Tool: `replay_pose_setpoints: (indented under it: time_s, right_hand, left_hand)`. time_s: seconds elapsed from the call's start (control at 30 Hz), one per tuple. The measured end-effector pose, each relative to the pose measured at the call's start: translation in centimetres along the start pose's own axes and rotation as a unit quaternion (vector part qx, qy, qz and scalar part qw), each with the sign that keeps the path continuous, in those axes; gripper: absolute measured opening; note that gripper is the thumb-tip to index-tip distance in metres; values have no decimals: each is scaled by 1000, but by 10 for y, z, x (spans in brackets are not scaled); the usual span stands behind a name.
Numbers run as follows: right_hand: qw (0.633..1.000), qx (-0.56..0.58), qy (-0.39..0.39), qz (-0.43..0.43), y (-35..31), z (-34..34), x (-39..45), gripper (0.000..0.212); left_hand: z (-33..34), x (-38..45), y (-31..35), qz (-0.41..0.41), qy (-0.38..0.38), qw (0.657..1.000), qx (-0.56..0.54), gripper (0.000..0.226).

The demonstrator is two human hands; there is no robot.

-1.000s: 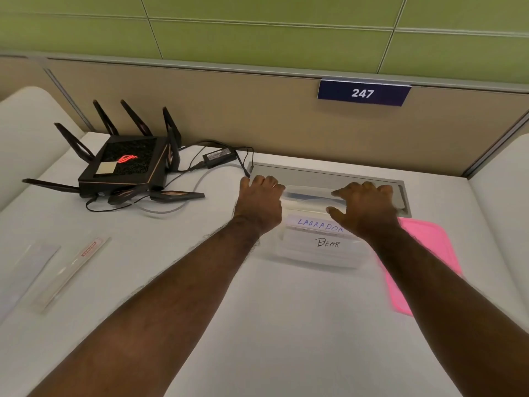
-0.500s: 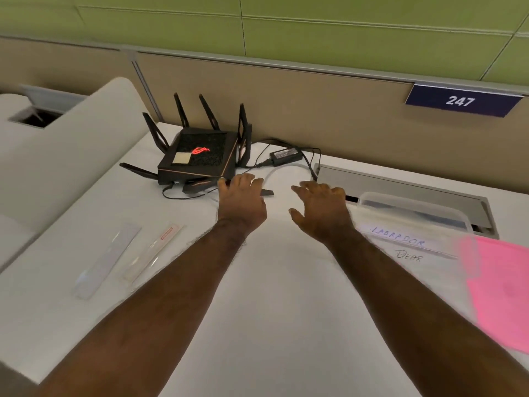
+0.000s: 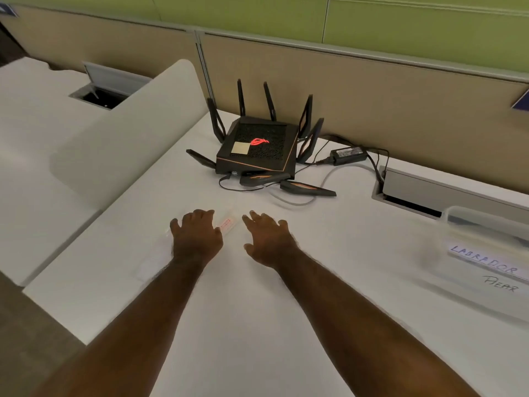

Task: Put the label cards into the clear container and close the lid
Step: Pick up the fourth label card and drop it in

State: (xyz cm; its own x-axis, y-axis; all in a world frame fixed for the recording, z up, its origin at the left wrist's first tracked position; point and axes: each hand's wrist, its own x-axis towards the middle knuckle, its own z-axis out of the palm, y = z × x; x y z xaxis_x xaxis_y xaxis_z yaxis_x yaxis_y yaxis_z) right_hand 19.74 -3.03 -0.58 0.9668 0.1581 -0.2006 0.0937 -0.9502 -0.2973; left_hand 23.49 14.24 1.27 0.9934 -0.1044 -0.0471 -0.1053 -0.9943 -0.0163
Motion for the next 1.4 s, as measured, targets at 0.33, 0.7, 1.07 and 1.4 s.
replay_pose_setpoints:
  time_s: [0.33,0.7,1.07,1.4]
  right_hand:
    - [999,-3,-49,-19,-37,39,20,75]
    - [999,29,13,-33,-9,13,2,81]
    - [997,-37,62,-11,84,-68,-41,66]
    - [1000,10,-5,-7,174,-103,-121,61]
  left_hand:
    - [29,-17,-38,25,15,1000,6,28]
    - [-2,-11,-8,-51,-76,927,-363,26]
    - [-27,-20,50,-96,-335,707,-615,22]
    - [-35,-16,122,26,-471,715,-516,25]
